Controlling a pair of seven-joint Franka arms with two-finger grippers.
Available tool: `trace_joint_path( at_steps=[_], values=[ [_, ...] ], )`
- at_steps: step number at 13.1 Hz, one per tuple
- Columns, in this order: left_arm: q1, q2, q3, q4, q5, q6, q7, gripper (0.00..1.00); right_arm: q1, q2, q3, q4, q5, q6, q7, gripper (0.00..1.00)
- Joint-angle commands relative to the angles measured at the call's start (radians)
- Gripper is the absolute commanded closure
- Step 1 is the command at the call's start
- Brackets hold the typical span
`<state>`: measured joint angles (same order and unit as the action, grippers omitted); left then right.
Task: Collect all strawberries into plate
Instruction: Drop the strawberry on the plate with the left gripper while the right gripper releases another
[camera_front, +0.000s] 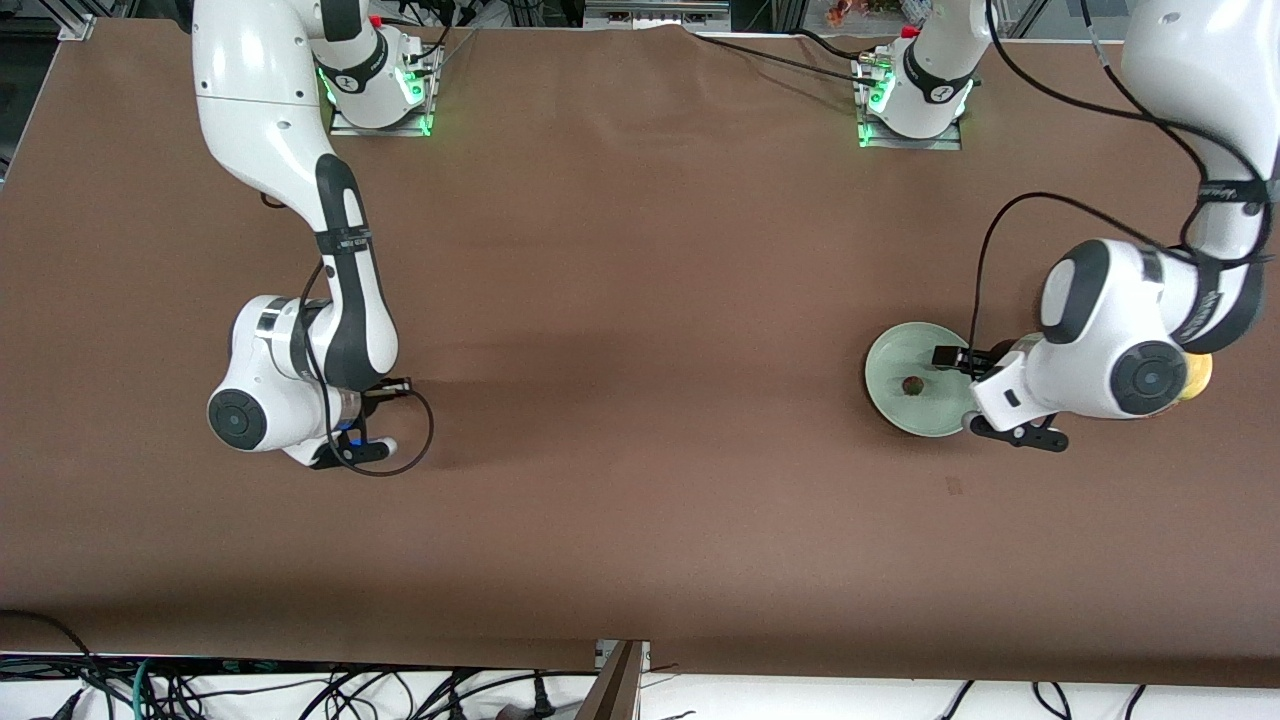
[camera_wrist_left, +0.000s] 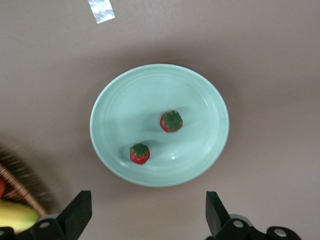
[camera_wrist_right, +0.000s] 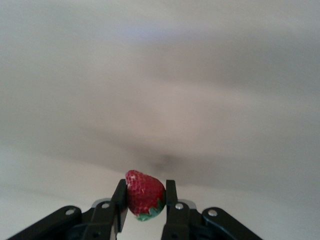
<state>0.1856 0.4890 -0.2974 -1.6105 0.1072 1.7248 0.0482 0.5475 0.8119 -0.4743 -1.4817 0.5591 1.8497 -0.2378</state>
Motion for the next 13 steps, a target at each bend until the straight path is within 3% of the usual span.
trace_joint_path(
  at_steps=[1,3,7,10,13],
  values=[
    [0.002,-0.004,-0.023,0.037,-0.024,-0.085,0.004,0.00,0.009,-0.002,0.095,0.047,0.062,0.072,0.139,0.88],
    [-0.009,0.011,-0.025,0.034,-0.058,-0.144,0.009,0.00,0.043,0.004,0.170,0.061,0.061,0.188,0.303,0.88],
    [-0.064,0.013,-0.041,0.038,-0.063,-0.228,0.000,0.00,0.178,0.039,0.244,0.076,0.061,0.490,0.654,0.88],
    [-0.107,0.010,-0.063,0.078,-0.064,-0.287,-0.054,0.00,0.305,0.111,0.253,0.145,0.053,0.681,0.929,0.88],
    [-0.117,0.010,-0.066,0.127,-0.089,-0.361,-0.064,0.00,0.400,0.212,0.252,0.286,0.048,0.733,1.107,0.88]
  ],
)
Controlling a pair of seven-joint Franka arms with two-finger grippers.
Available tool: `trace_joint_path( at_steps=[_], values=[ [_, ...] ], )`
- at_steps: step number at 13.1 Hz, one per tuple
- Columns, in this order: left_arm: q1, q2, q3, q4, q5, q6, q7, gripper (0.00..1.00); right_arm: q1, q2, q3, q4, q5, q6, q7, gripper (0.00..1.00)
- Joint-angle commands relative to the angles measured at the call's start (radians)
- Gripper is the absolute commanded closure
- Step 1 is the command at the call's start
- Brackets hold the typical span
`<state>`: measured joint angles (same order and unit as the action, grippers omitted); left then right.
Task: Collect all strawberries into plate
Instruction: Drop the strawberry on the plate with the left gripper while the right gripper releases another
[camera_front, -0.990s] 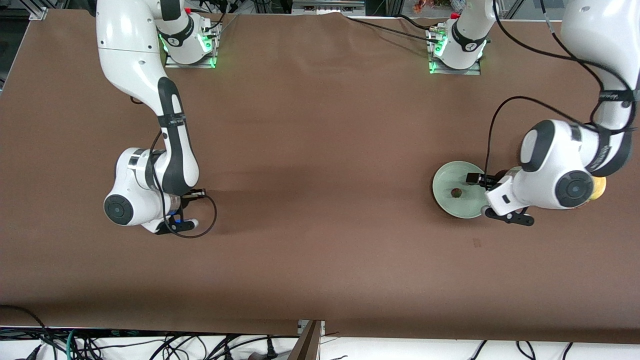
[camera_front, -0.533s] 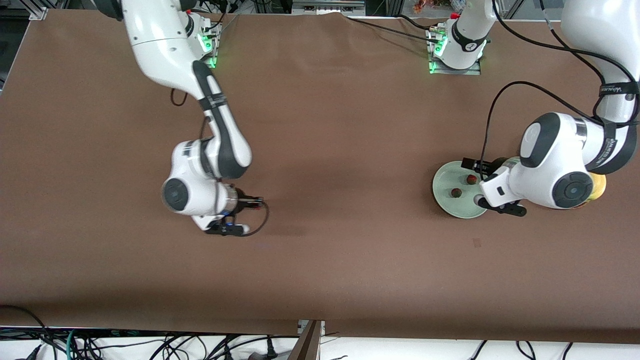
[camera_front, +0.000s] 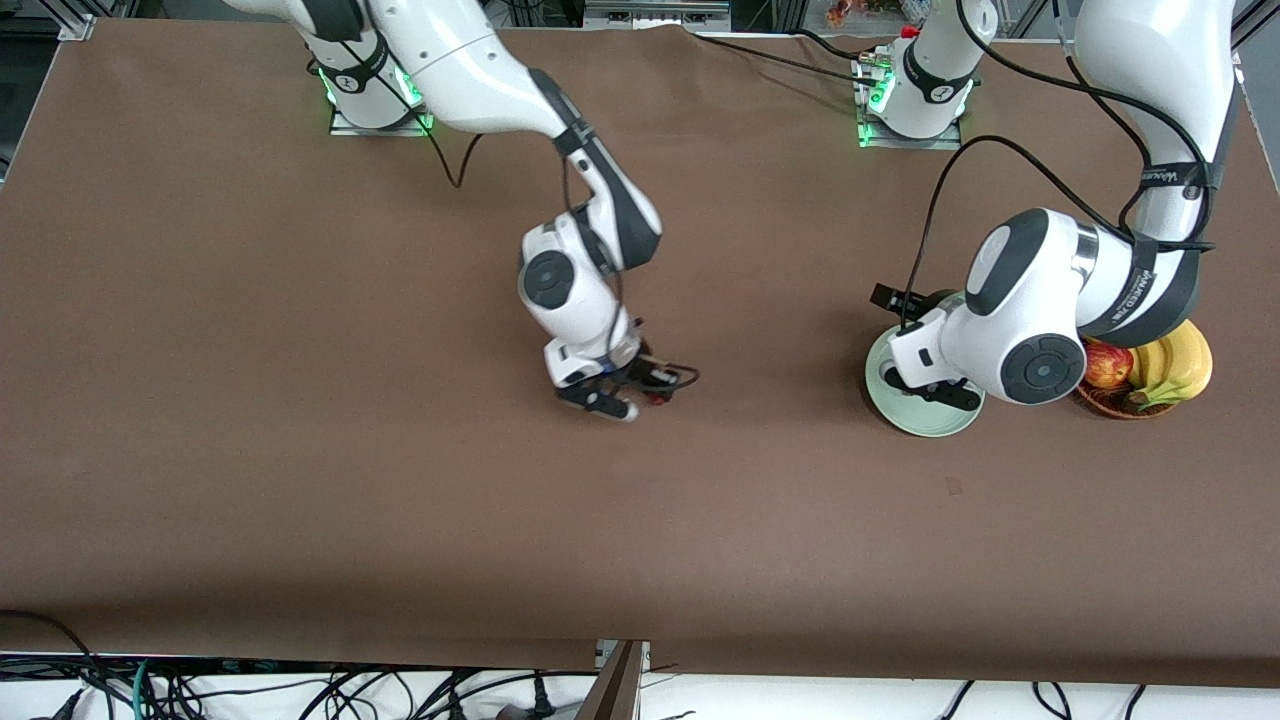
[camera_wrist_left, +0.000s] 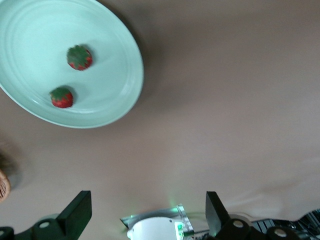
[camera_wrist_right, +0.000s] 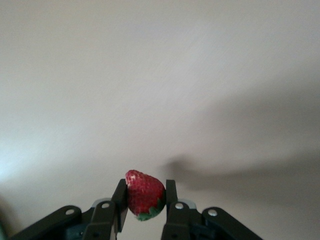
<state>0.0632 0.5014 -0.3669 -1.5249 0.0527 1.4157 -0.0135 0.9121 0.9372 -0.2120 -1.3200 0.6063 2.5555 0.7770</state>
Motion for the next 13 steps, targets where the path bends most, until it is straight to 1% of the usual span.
trace_joint_path(
  at_steps=[1,3,5,6,7,8,9,10,11,12,13],
  values=[
    [0.000,-0.003,0.003,0.048,-0.059,-0.087,0.000,0.00,0.060,0.121,-0.010,0.161,0.000,0.070,0.122,0.88],
    [-0.009,0.003,0.003,0.049,-0.074,-0.093,0.003,0.00,0.097,0.172,-0.010,0.208,0.000,0.130,0.155,0.88],
    [0.001,0.011,0.006,0.048,-0.062,-0.077,0.012,0.00,0.120,0.192,-0.009,0.217,0.000,0.156,0.163,0.88],
    [0.009,0.019,0.008,0.048,-0.060,-0.040,0.018,0.00,0.123,0.195,-0.009,0.219,0.001,0.160,0.163,0.83],
    [0.018,0.028,0.011,0.042,-0.059,0.001,0.042,0.00,0.126,0.196,-0.009,0.219,0.001,0.160,0.163,0.55],
    [0.030,0.041,0.011,0.042,-0.066,0.041,0.059,0.00,0.134,0.193,-0.015,0.219,-0.003,0.158,0.157,0.01],
    [0.030,0.046,0.011,0.045,-0.071,0.048,0.056,0.00,0.127,0.181,-0.018,0.219,-0.010,0.146,0.153,0.00],
    [0.033,0.045,0.011,0.037,-0.068,0.048,0.059,0.00,0.120,0.161,-0.035,0.219,-0.010,0.109,0.145,0.00],
    [0.024,0.055,0.013,0.040,-0.059,0.060,0.055,0.00,0.105,0.138,-0.081,0.219,-0.010,0.018,0.134,0.00],
    [0.012,0.081,0.013,0.045,-0.060,0.110,0.040,0.00,0.091,0.109,-0.116,0.220,-0.010,-0.076,0.113,0.00],
    [0.012,0.091,0.011,0.037,-0.060,0.159,0.040,0.00,0.070,0.068,-0.131,0.219,-0.008,-0.154,0.061,0.00]
  ],
)
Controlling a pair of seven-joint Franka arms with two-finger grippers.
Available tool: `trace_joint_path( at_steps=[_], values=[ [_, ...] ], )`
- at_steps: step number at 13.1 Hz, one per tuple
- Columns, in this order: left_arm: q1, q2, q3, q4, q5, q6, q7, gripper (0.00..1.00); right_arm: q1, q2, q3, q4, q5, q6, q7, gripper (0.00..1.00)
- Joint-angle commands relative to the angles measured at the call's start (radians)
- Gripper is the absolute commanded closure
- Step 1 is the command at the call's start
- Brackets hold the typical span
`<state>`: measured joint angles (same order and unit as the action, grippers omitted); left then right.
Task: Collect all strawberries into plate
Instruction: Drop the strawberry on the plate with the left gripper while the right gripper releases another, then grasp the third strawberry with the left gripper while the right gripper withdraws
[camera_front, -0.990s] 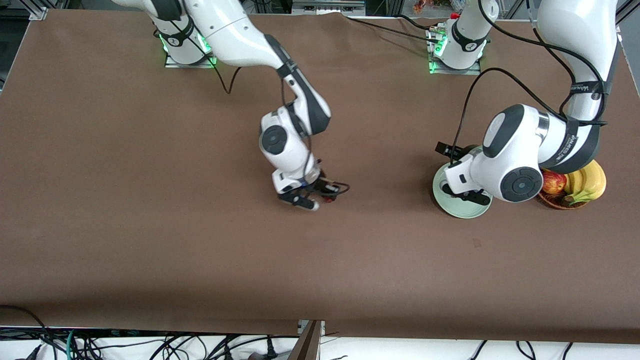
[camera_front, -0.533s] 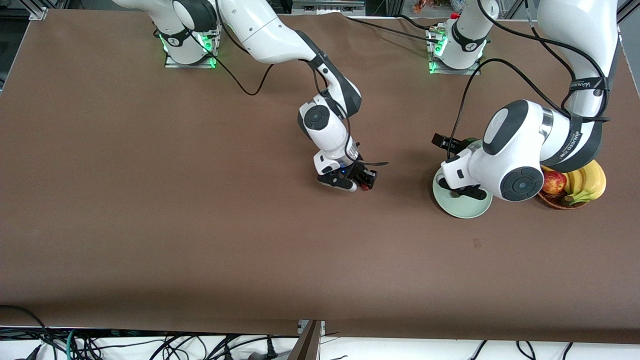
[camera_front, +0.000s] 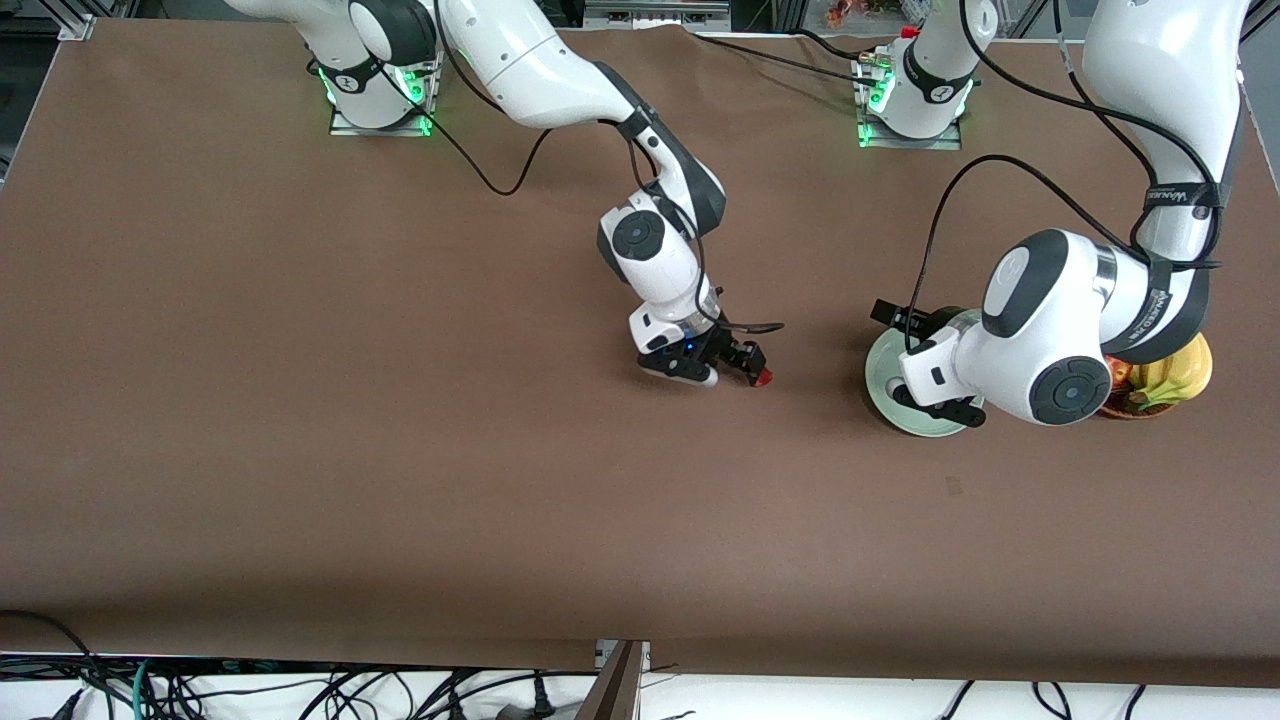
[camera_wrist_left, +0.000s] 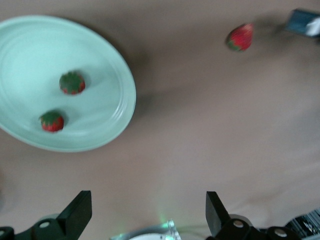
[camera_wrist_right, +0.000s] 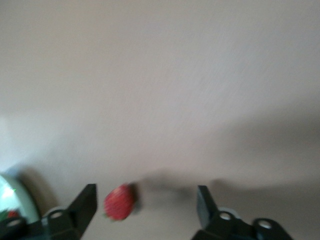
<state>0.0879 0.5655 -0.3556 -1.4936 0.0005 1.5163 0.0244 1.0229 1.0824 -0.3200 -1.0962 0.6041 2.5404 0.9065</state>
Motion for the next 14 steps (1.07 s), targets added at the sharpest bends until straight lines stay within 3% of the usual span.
trace_joint_path(
  at_steps=[1,5,7,11,14],
  values=[
    [-0.014,0.040,-0.003,0.007,-0.013,0.090,0.014,0.00,-0.084,-0.111,-0.022,-0.005,-0.004,-0.228,-0.139,0.00],
    [-0.106,0.122,-0.003,0.007,-0.010,0.361,-0.052,0.19,-0.228,-0.226,-0.034,-0.008,-0.021,-0.549,-0.409,0.00],
    [-0.149,0.151,0.001,0.006,-0.007,0.419,-0.116,0.19,-0.259,-0.257,-0.094,-0.008,-0.062,-0.710,-0.553,0.00],
    [-0.175,0.223,0.003,-0.005,-0.008,0.553,-0.141,0.12,-0.286,-0.311,-0.283,-0.008,-0.075,-0.939,-0.831,0.00],
    [-0.217,0.257,0.003,-0.013,-0.008,0.573,-0.173,0.17,-0.410,-0.441,-0.274,-0.068,-0.186,-1.058,-0.943,0.00]
  ],
)
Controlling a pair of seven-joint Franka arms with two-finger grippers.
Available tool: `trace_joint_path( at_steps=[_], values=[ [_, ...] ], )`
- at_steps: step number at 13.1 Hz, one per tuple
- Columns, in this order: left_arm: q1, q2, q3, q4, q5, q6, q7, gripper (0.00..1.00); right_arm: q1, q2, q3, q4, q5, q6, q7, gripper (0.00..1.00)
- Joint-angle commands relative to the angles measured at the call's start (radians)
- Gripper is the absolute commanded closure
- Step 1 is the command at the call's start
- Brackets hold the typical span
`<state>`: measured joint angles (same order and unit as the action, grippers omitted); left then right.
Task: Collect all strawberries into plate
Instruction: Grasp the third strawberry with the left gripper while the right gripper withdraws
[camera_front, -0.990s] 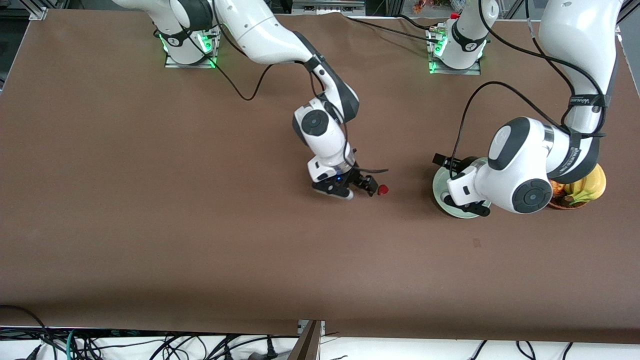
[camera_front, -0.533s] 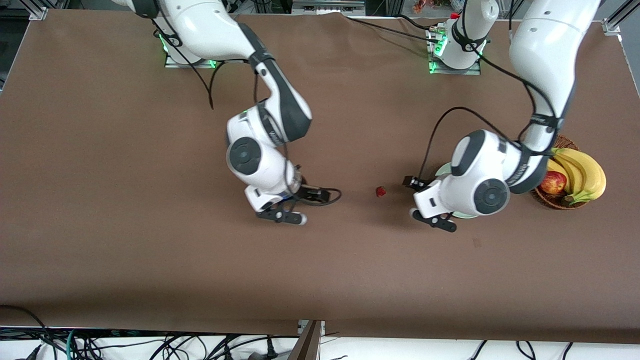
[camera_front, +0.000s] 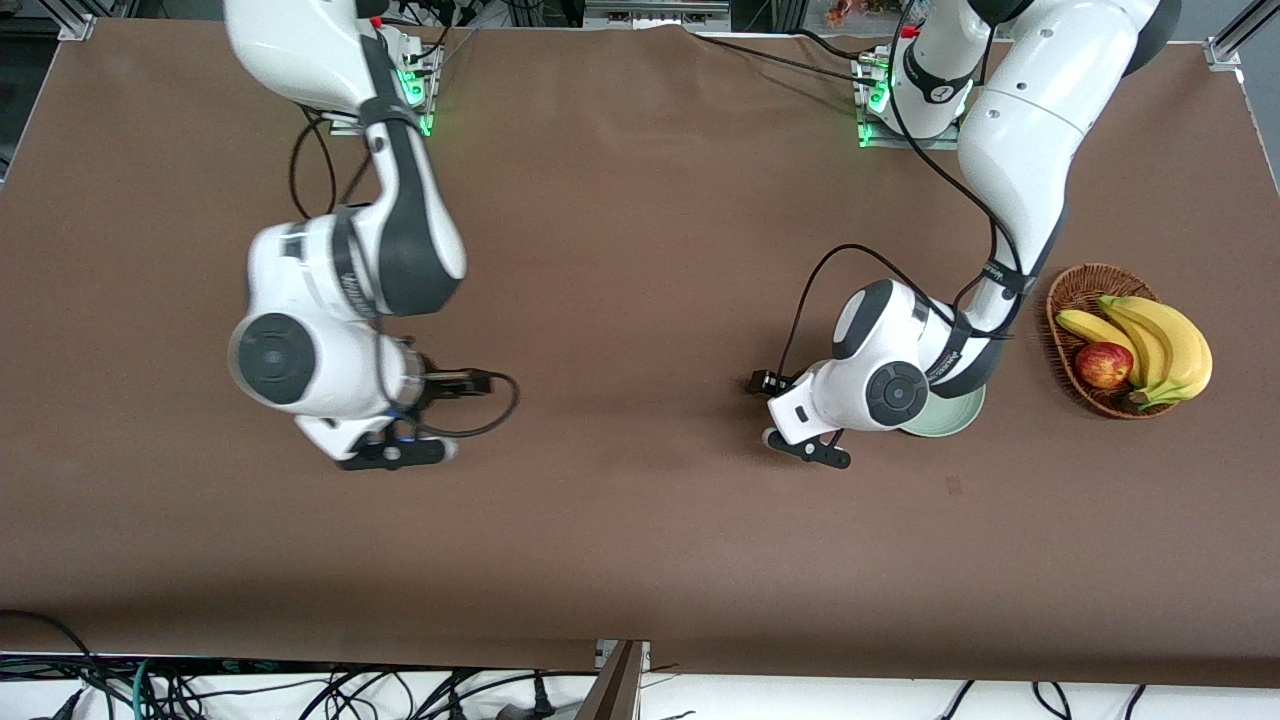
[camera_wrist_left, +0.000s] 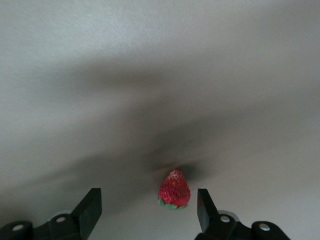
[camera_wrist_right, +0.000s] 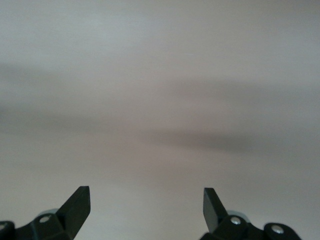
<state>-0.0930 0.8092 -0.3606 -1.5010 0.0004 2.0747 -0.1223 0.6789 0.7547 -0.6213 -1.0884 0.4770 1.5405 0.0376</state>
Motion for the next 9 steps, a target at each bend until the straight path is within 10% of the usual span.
trace_joint_path(
  at_steps=[1,3,5,9],
  values=[
    [-0.054,0.019,0.008,-0.008,-0.008,0.016,-0.046,0.20,-0.109,-0.171,0.058,-0.108,-0.116,-0.063,-0.117,0.00],
    [-0.057,0.025,0.008,-0.028,-0.007,0.010,-0.062,0.30,-0.243,-0.297,0.218,-0.146,-0.278,-0.109,-0.142,0.00],
    [-0.051,0.021,0.008,-0.035,-0.008,0.005,-0.080,0.68,-0.367,-0.423,0.386,-0.207,-0.397,-0.158,-0.136,0.00],
    [-0.036,0.004,0.006,-0.030,-0.010,-0.008,-0.098,0.98,-0.539,-0.641,0.555,-0.404,-0.420,-0.139,-0.137,0.00]
  ],
)
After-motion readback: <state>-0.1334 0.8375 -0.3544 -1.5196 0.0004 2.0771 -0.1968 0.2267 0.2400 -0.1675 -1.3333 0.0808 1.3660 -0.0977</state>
